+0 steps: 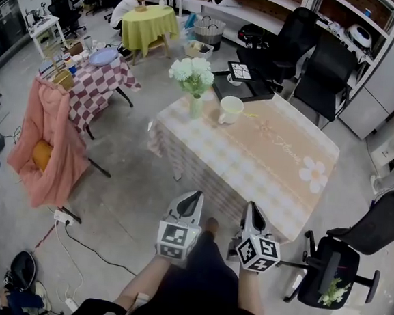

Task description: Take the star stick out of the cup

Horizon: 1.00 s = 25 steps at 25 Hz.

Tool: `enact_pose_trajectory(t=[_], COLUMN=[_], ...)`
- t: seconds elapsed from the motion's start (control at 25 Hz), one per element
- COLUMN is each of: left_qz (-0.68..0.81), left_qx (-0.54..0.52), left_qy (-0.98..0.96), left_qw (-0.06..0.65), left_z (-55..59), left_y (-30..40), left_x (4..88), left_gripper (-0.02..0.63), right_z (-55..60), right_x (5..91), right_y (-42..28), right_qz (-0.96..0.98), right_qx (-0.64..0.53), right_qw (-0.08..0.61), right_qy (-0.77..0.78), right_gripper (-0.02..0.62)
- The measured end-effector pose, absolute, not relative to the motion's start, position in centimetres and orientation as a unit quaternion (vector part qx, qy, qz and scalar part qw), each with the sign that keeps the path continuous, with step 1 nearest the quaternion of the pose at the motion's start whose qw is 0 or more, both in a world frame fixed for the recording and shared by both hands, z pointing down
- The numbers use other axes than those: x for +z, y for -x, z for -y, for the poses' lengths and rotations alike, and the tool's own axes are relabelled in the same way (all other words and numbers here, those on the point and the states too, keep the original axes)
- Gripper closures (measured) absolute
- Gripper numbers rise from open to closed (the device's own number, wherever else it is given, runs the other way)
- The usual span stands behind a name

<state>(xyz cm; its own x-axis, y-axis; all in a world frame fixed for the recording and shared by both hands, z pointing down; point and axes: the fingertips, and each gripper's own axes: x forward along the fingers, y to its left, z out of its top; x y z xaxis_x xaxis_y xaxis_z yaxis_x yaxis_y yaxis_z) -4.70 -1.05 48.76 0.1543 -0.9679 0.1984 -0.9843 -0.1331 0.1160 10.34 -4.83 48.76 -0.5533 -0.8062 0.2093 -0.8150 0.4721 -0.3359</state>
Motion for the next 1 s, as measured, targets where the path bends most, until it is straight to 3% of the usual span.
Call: enact_pose_trajectory(t=[1.0], left_qz=[0.671], left_qx=[0.034], left_qy=[-0.731], left_qw=[0.12], left_z=[14.9], left_y=[6.3], left_x=[48.7], left_gripper=[0.595], right_z=[19.5], right_x=[48.2], right_y=[-8.6], right_qz=[0.87], right_qx=[0.205], right_qw=[0.019], right_qy=[-0.449], right_gripper=[0.594])
